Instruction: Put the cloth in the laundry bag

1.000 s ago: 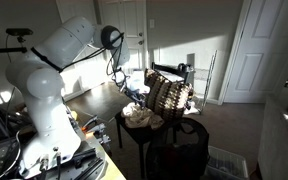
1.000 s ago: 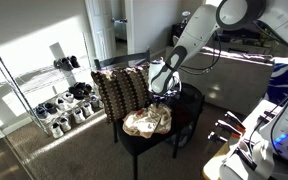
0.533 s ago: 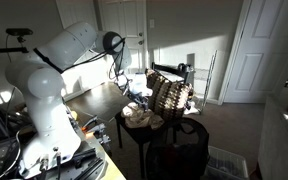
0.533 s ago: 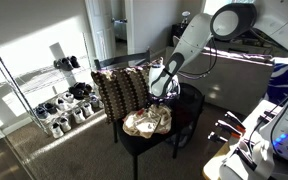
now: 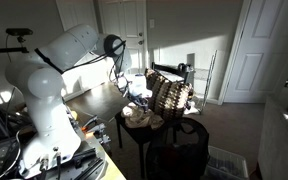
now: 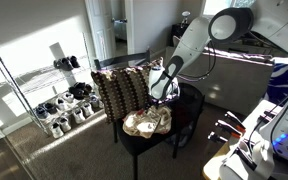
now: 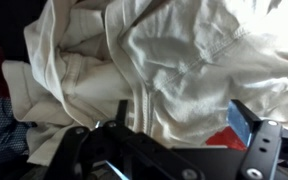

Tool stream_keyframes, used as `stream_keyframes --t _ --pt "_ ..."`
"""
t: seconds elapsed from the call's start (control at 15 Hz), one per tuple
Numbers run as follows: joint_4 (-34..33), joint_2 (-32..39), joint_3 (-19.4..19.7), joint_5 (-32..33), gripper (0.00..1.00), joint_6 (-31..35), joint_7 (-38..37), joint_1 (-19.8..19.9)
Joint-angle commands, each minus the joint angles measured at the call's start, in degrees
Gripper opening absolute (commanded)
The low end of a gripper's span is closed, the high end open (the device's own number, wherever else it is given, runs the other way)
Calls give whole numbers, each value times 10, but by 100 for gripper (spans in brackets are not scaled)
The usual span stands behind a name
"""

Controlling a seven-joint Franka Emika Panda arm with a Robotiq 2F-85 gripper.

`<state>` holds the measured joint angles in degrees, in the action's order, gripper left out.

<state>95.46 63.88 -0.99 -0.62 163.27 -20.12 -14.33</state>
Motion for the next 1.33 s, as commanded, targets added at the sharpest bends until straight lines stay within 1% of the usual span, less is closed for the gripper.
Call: stream_keyframes --t 0.0,0.2,0.27,0.33,0.53,0.67,0.87,1.07,1.2,1.27 --pt "-28 43 -8 -23 100 53 19 6" --pt "-59 79 -6 -29 100 55 19 10" --pt "-67 88 -12 -31 75 57 25 16" --pt "-75 95 -13 -32 74 56 27 18" --pt "-96 108 -15 -32 53 51 28 23" --pt "-103 109 -19 -32 40 48 31 29" --pt "-101 101 -28 -33 22 48 36 40" --pt "-84 85 -34 -35 3 54 36 47" --pt "-61 66 -43 -34 0 57 42 55" --pt "-53 58 -45 -34 3 57 43 57"
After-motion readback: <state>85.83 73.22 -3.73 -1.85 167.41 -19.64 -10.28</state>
